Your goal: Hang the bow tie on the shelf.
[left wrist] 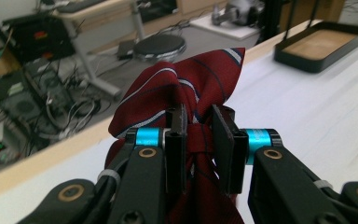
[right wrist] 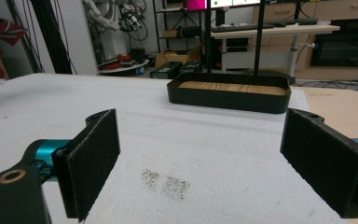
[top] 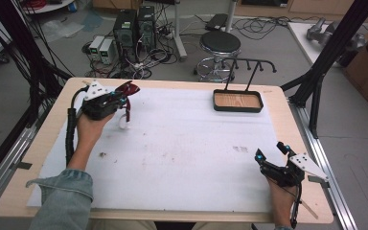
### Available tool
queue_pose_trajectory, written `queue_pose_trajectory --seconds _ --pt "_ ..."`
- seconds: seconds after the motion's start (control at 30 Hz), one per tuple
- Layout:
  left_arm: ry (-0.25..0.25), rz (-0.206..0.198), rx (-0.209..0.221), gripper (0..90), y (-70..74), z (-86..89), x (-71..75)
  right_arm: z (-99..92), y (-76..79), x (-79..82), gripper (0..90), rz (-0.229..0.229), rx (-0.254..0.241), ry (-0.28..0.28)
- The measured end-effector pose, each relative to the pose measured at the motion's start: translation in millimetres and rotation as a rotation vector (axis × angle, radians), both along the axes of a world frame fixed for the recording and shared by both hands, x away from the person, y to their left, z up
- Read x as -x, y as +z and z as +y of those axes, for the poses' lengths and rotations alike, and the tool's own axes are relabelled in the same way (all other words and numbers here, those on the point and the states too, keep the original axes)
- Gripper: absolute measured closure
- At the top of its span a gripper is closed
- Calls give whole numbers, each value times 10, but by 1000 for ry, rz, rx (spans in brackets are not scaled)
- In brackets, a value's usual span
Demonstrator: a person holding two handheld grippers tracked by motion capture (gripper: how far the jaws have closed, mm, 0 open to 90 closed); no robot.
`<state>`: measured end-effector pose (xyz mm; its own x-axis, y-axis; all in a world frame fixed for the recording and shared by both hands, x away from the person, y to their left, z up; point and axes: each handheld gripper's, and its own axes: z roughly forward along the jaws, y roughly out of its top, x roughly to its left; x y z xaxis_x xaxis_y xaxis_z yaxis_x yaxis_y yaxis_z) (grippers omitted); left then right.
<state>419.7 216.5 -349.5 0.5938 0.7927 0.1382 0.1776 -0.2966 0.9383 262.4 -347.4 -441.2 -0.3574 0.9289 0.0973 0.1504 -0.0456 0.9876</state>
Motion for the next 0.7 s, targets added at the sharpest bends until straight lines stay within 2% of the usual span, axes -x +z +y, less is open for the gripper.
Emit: queue_pose_trajectory --seconds 0.17,0.37,0.47,0.7 --pt "-64 -50 3 755 205 -422 -34 -8 0 1 109 0 -5 1" --pt "-142 -86 17 755 356 -946 -118 -15 0 -3 109 -2 -15 3" --pt "-182 -88 15 754 401 -1194 -184 -20 -1 -2 109 -2 -17 7" --pt "-235 -100 2 754 460 -1692 -338 -31 -5 4 109 -5 -28 12"
